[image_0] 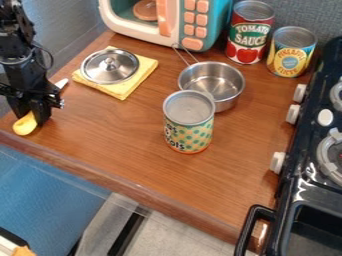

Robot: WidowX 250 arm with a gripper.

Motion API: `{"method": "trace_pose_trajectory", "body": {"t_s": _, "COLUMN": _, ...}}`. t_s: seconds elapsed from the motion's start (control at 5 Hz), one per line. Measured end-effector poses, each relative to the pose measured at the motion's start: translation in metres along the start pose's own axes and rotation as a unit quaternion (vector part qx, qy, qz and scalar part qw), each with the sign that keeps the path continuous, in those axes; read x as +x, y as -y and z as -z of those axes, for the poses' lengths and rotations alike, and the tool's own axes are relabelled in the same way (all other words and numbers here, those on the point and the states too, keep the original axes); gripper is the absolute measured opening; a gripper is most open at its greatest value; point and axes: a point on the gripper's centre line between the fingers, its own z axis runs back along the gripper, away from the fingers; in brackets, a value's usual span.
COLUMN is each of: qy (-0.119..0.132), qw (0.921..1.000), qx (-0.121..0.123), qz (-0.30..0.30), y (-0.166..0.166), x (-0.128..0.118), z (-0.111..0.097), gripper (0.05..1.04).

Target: Move the yellow knife to the right side of the yellow can with green dots

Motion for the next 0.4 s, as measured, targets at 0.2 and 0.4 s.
{"method": "trace_pose_trajectory", "body": {"t_s": 0.2, "qy": 0.0, "qw": 0.9997, "qx": -0.022, "qz": -0.011, "y": 0.009, "x": -0.008, "z": -0.016, "gripper": 0.381}}
{"method": "trace_pose_trajectory", "body": {"t_s": 0.4, "qy": 0.053, "qw": 0.9979, "qx": -0.036, "qz": -0.01, "y": 0.031, "x": -0.019, "z": -0.067, "gripper": 0.381}}
